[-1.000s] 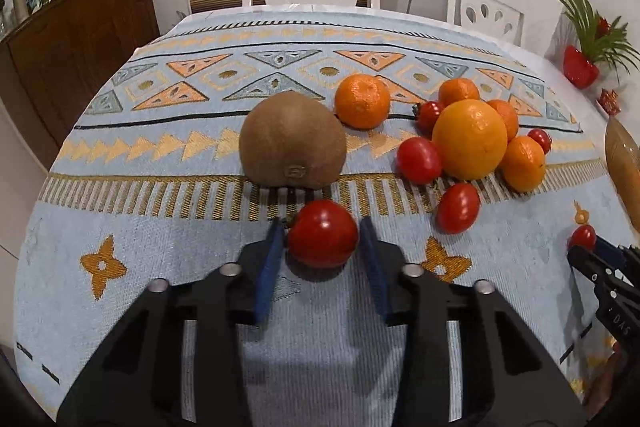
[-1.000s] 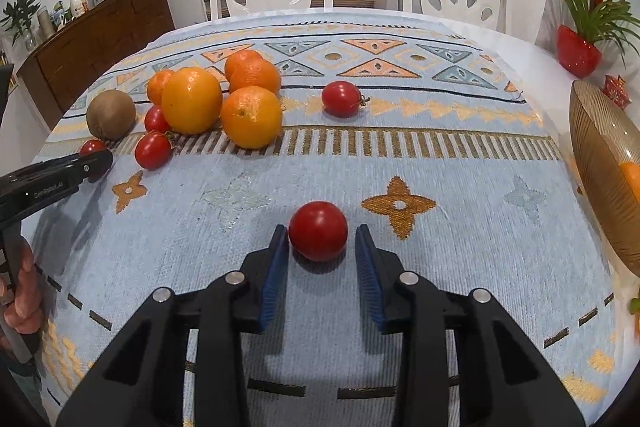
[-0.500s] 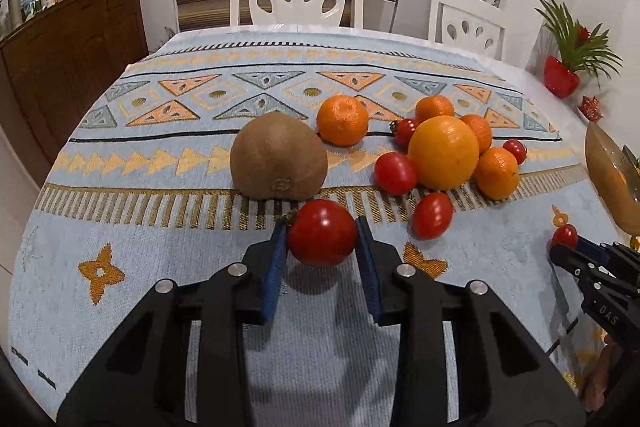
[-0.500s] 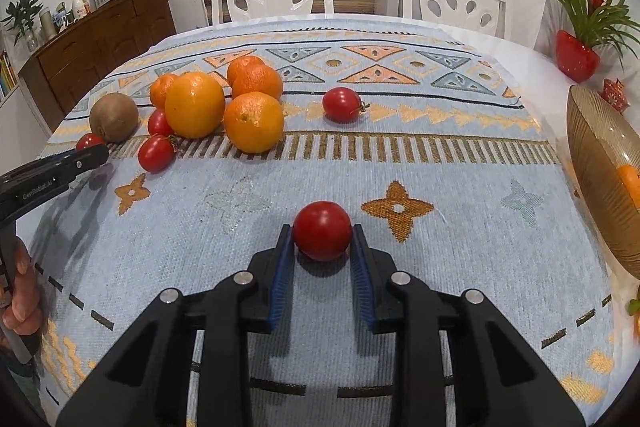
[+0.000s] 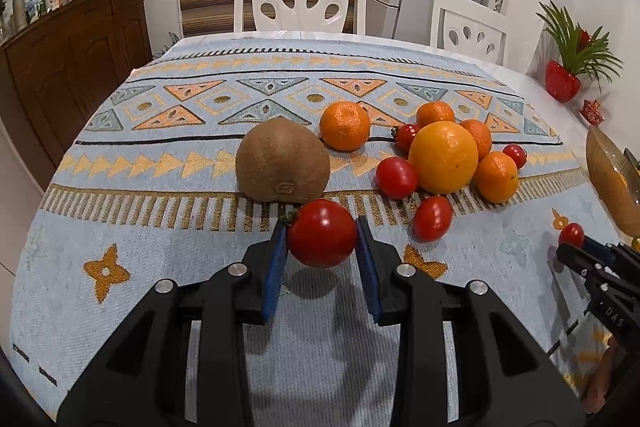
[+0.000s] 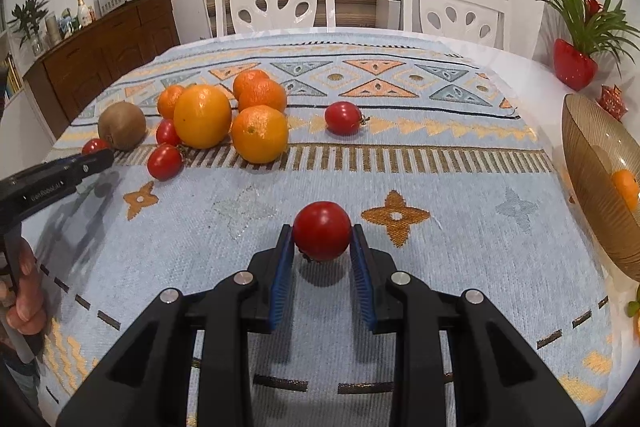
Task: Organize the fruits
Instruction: 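Return both tools to the fruit and grasp a red tomato with each, then carry both red tomatoes in the two tools over the amber bowl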
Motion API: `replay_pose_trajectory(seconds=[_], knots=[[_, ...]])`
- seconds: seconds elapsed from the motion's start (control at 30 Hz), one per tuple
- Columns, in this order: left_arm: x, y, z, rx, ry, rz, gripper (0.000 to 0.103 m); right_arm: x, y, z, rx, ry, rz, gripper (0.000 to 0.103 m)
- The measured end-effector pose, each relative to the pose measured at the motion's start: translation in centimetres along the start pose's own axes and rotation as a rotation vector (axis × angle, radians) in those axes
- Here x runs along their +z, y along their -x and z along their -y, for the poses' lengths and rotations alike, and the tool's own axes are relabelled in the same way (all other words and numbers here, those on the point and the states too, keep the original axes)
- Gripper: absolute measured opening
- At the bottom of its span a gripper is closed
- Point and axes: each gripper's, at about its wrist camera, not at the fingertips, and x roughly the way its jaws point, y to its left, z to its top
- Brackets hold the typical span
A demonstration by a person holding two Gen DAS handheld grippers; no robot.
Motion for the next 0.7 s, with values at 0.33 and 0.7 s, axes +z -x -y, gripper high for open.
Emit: replay_pose_trajectory(seconds=[0.33,0.7], knots=[[0.1,1.6,4.2,0.024,-0.092,0.007,0.032,-0.1,2.3,4.6,0.118,-0.146,-0.007,0.028],[4.6,7.4,23.9,-0.342,-0.355,0.094,0.032,1.2,13.9,18.5,-0.057,-0.386,0.19,0.028]])
